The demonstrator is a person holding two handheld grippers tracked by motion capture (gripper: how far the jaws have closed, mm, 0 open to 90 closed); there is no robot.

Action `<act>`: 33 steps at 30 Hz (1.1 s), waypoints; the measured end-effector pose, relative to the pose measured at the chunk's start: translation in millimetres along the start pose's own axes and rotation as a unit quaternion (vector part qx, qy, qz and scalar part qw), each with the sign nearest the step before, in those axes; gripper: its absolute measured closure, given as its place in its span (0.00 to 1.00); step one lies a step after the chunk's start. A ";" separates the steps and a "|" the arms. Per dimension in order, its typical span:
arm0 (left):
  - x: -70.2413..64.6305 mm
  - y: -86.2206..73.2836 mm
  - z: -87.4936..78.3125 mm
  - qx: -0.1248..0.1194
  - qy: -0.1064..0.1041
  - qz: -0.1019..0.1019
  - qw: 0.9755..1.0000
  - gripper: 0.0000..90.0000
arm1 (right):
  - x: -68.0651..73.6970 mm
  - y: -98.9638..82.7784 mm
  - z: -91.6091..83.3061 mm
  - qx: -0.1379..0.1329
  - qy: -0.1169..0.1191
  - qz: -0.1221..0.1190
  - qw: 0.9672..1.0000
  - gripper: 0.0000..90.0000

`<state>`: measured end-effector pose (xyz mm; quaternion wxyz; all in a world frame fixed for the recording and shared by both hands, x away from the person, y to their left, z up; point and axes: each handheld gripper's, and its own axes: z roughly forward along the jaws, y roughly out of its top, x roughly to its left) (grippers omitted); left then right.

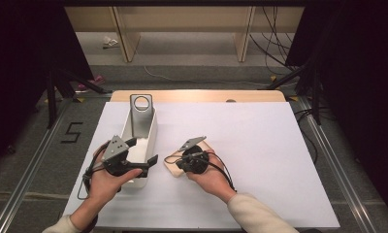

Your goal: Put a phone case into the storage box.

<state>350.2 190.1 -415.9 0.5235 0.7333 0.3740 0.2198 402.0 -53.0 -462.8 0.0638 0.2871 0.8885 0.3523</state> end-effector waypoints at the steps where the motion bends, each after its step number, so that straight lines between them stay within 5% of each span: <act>1: 0.0 0.0 0.1 0.000 0.000 0.000 1.000 0.03 | 0.7 0.5 1.3 0.002 -0.001 0.004 1.000 1.00; 20: 0.5 -1.2 0.6 0.005 0.000 0.001 1.000 0.03 | 1.6 -4.9 16.6 0.045 -0.006 0.007 0.999 1.00; 33: 0.1 -1.7 1.0 0.006 0.000 0.001 1.000 0.03 | 0.0 -5.3 8.1 0.086 0.008 -0.021 0.996 1.00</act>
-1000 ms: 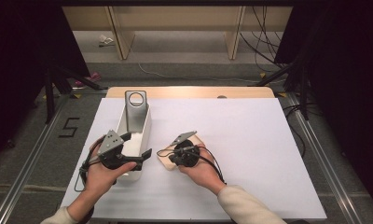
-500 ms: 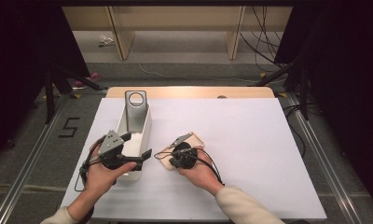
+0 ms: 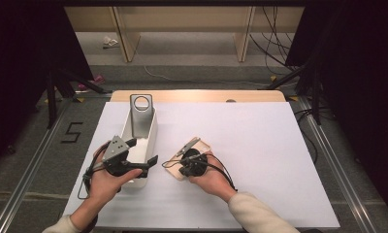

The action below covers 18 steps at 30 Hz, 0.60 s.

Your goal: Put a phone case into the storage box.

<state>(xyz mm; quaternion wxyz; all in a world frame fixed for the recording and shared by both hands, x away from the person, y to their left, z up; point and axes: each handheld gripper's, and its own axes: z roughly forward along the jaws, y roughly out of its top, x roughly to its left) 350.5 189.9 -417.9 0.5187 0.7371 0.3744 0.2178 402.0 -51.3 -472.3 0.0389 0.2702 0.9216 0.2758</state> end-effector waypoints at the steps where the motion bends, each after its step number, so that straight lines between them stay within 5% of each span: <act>1: -0.1 -0.1 0.0 0.000 0.000 0.000 1.000 0.03 | 0.2 -0.1 -1.2 0.006 0.000 -0.003 1.000 1.00; 18: -1.6 -0.3 0.4 0.002 -0.001 0.001 1.000 0.03 | -12.5 -15.0 -19.9 0.065 0.009 -0.038 0.997 1.00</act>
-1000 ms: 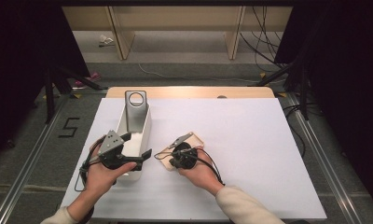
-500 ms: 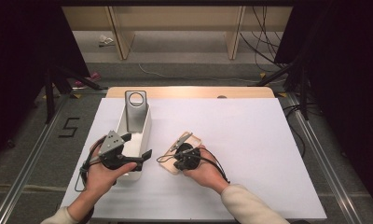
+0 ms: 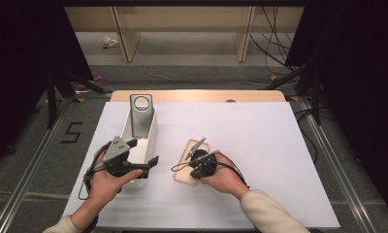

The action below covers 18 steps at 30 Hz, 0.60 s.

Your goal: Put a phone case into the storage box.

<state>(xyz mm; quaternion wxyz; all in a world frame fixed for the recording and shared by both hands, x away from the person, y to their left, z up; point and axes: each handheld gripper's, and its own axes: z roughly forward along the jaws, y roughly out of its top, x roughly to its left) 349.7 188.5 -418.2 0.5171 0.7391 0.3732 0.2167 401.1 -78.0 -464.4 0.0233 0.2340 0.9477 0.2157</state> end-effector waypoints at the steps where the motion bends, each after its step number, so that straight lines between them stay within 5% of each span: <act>1: -0.1 -0.1 0.1 0.000 0.000 0.000 1.000 0.03 | 0.0 0.0 0.0 0.000 0.000 0.000 1.000 1.00; 10: -2.3 -0.9 1.5 0.003 -0.003 0.003 1.000 0.03 | -14.5 -20.5 -12.4 0.010 -0.008 0.012 1.000 1.00; 18: -2.6 -1.3 1.5 0.003 -0.004 0.004 1.000 0.04 | -13.2 -22.5 -12.6 0.008 -0.008 0.014 1.000 1.00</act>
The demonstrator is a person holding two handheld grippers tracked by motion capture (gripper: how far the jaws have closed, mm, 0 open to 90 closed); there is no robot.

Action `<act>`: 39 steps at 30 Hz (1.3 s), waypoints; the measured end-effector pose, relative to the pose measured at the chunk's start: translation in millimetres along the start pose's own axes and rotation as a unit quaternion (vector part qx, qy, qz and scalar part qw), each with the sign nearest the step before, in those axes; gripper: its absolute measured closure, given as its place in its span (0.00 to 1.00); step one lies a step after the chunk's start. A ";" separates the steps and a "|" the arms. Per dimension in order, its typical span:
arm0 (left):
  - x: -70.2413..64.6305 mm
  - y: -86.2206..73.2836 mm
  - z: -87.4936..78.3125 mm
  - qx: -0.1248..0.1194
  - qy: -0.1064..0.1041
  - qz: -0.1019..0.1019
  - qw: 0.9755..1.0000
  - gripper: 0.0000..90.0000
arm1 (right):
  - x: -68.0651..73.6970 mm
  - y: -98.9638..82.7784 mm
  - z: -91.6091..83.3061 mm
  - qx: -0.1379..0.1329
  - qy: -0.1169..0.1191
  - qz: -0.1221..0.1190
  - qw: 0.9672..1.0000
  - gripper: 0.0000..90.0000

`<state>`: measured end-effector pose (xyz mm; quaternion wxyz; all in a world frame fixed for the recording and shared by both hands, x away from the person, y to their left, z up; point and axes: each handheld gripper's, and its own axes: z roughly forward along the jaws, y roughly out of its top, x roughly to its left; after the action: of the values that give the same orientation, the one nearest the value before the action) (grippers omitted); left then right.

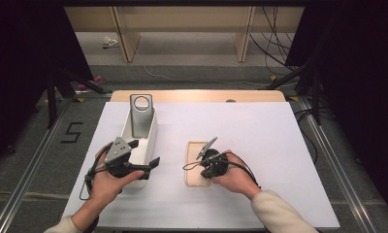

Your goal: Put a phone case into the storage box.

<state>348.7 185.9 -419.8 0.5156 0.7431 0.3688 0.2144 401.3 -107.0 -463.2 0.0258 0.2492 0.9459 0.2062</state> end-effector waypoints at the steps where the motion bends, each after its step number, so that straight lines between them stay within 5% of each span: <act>1: 0.0 -0.1 -0.1 0.000 -0.001 0.000 1.000 0.04 | 0.2 -0.2 -0.2 -0.001 0.001 0.001 1.000 1.00; 4: -0.5 -0.1 -0.4 0.001 -0.002 0.003 1.000 0.04 | 0.8 -0.4 -2.8 -0.014 0.003 -0.004 1.000 0.94; 16: -2.5 -2.5 -1.9 0.002 -0.006 0.005 1.000 0.03 | 8.6 -0.2 -25.3 -0.055 -0.020 -0.049 0.997 0.36; 25: -3.8 -4.6 -4.1 0.005 -0.007 0.008 1.000 0.03 | 5.5 -9.0 -34.9 -0.080 -0.026 -0.061 0.995 0.26; 39: -5.5 -7.1 -6.5 0.006 -0.011 0.011 1.000 0.03 | 12.7 -11.1 -36.6 -0.067 -0.024 -0.069 0.995 0.24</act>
<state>338.3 187.0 -423.6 0.5127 0.7526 0.3563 0.2094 379.6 -123.3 -433.6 0.0797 0.1865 0.9439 0.2607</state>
